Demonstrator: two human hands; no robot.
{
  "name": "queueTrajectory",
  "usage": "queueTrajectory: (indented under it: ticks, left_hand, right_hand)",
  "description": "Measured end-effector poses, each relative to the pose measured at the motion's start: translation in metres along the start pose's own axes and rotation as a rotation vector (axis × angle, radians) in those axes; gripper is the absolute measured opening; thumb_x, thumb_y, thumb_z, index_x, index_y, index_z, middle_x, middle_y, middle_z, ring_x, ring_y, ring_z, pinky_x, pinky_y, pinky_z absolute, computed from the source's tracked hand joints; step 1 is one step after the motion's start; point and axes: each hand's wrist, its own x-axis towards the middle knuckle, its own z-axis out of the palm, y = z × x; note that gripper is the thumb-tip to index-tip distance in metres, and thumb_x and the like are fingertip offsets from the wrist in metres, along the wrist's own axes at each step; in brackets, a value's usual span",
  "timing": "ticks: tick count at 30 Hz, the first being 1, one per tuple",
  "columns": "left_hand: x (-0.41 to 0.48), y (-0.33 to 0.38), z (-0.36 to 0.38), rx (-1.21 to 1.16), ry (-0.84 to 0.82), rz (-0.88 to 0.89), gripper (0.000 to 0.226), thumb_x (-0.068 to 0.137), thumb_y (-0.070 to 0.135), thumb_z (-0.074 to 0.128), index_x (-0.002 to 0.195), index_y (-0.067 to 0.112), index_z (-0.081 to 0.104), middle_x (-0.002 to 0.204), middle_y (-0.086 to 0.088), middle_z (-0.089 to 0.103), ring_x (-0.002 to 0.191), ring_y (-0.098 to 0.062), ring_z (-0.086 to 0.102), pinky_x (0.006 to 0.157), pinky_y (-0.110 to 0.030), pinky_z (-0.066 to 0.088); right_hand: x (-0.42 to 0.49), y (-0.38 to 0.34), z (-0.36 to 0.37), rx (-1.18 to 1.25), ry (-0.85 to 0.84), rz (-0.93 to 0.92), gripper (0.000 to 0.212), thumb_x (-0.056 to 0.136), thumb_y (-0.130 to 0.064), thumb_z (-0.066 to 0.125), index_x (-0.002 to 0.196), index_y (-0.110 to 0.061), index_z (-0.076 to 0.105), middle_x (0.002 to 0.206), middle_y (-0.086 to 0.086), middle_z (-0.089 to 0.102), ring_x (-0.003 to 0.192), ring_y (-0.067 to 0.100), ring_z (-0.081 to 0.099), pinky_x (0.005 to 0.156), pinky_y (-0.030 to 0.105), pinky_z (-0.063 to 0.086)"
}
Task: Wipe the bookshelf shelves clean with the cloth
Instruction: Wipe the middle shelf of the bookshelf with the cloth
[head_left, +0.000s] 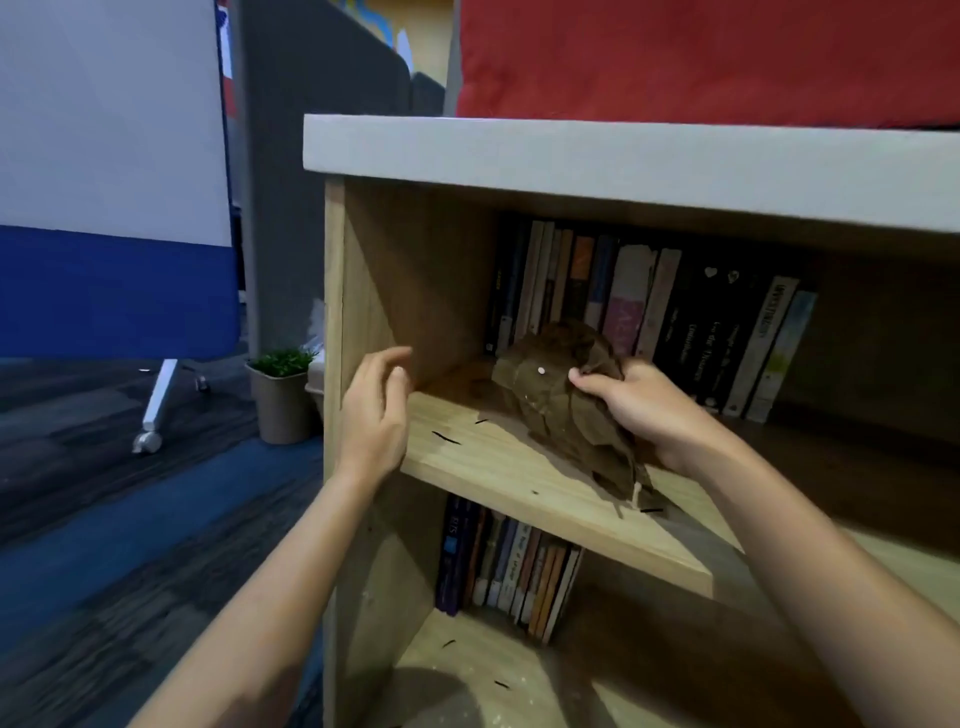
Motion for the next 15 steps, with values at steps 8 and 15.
queueTrajectory:
  ticks: [8, 15]
  left_hand:
    - [0.001, -0.008, -0.001, 0.018, -0.061, 0.017, 0.041, 0.090, 0.037, 0.031, 0.122, 0.020, 0.051, 0.118, 0.008, 0.054, 0.108, -0.012, 0.054, 0.091, -0.037, 0.045]
    - [0.006, -0.013, -0.007, 0.010, -0.220, 0.060, 0.025, 0.096, 0.022, 0.041, 0.116, 0.022, 0.055, 0.115, 0.010, 0.053, 0.099, -0.004, 0.051, 0.084, -0.026, 0.039]
  right_hand:
    - [0.007, -0.011, 0.020, -0.094, 0.170, -0.213, 0.011, 0.092, -0.034, 0.053, 0.101, -0.030, 0.056, 0.085, -0.011, 0.062, 0.079, 0.006, 0.059, 0.066, 0.019, 0.047]
    - [-0.002, 0.002, 0.046, -0.369, 0.048, -0.365, 0.013, 0.094, -0.018, 0.049, 0.086, -0.022, 0.058, 0.092, 0.006, 0.063, 0.093, 0.024, 0.058, 0.077, 0.034, 0.042]
